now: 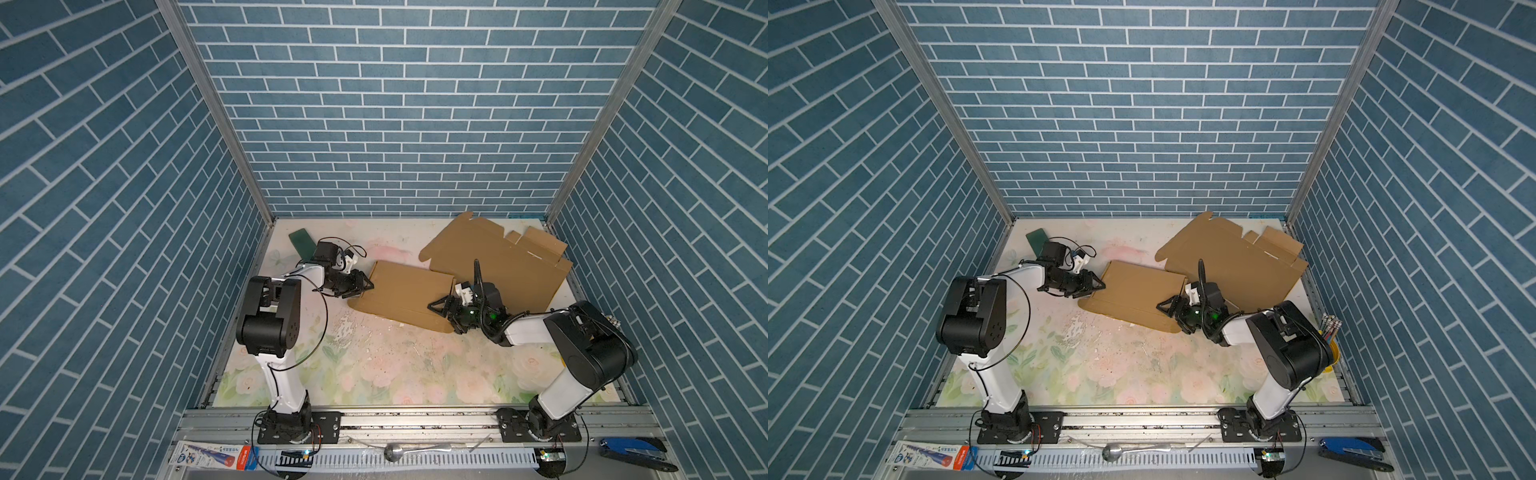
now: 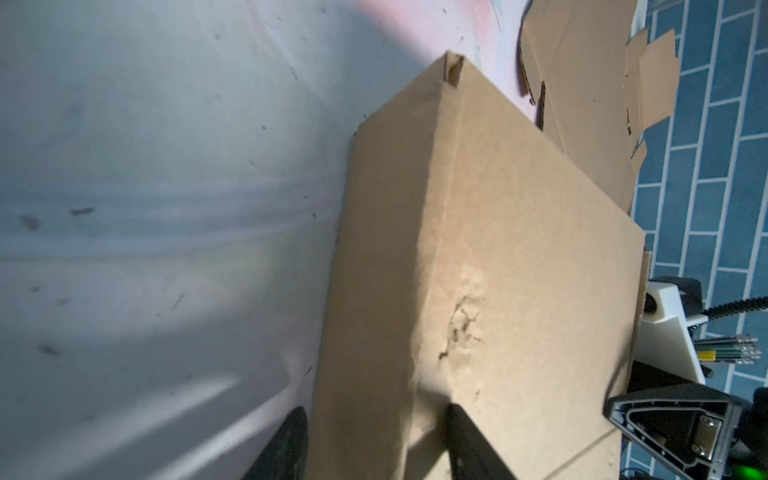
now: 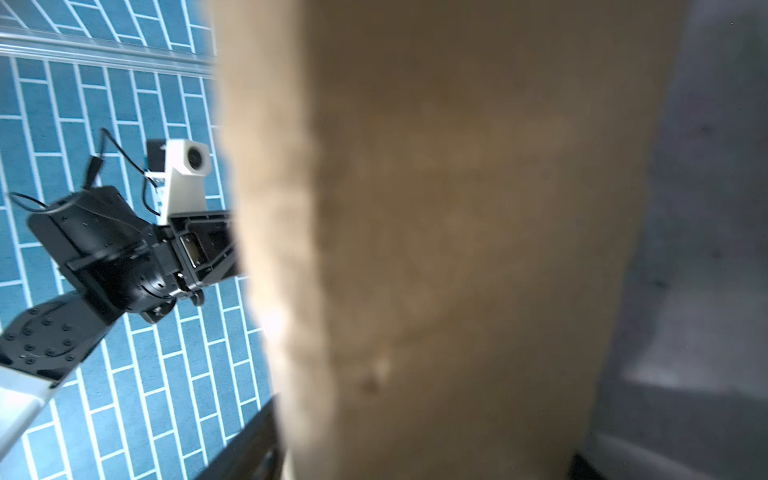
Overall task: Fold the paper box
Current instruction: 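Grasp the box side with the left gripper and tilt it toward the right gripper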
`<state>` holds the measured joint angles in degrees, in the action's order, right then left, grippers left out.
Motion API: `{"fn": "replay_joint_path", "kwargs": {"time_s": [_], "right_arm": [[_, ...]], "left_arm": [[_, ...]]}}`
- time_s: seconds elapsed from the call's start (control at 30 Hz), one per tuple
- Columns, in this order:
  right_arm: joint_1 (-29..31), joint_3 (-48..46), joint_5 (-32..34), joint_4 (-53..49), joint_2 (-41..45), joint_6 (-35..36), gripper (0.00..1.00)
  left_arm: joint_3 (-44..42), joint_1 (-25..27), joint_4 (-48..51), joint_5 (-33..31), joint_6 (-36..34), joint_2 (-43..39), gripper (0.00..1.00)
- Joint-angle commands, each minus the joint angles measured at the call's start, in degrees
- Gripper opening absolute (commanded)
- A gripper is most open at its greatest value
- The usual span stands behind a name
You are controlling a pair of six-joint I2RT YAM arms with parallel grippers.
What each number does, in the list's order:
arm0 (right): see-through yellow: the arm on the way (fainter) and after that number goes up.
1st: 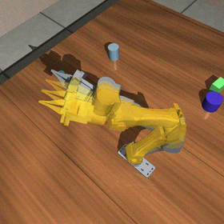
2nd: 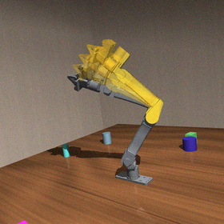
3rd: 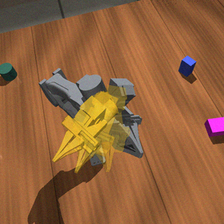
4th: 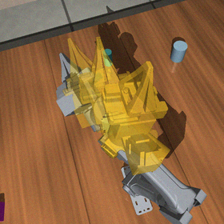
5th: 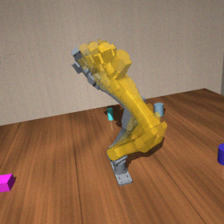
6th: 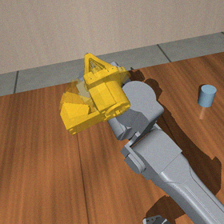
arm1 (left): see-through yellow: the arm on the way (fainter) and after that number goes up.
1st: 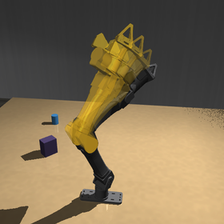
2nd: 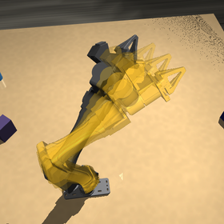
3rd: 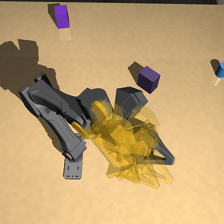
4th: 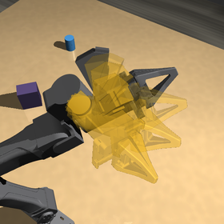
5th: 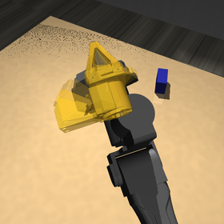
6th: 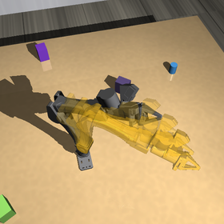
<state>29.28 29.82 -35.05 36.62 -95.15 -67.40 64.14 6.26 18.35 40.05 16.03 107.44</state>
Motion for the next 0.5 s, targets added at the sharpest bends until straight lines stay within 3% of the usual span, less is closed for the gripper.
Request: {"fn": "replay_joint_path", "kwargs": {"time_s": [0.0,0.2,0.27,0.33,0.47], "right_arm": [[0.08,0.51,-1.26,7.67,0.59,-5.94,0.72],[-0.95,0.39,-2.78,8.79,2.44,-13.30,0.61],[-1.69,0.82,-4.59,8.22,3.47,-16.56,0.57],[-2.18,1.49,-5.94,5.47,4.77,-18.67,0.54],[-3.37,4.05,-8.48,-5.29,7.88,-20.98,0.48]], "left_arm": [[-2.87,-0.33,4.81,-5.46,0.69,-4.74,0.62],[-3.47,-0.66,6.92,-10.00,-1.90,-19.95,0.69],[-3.77,1.13,7.61,-13.26,-6.07,-25.98,0.71],[-4.95,5.36,7.10,-18.85,-12.22,-32.44,0.72],[-8.67,21.38,4.42,-30.68,-30.18,-41.28,0.75]]}}
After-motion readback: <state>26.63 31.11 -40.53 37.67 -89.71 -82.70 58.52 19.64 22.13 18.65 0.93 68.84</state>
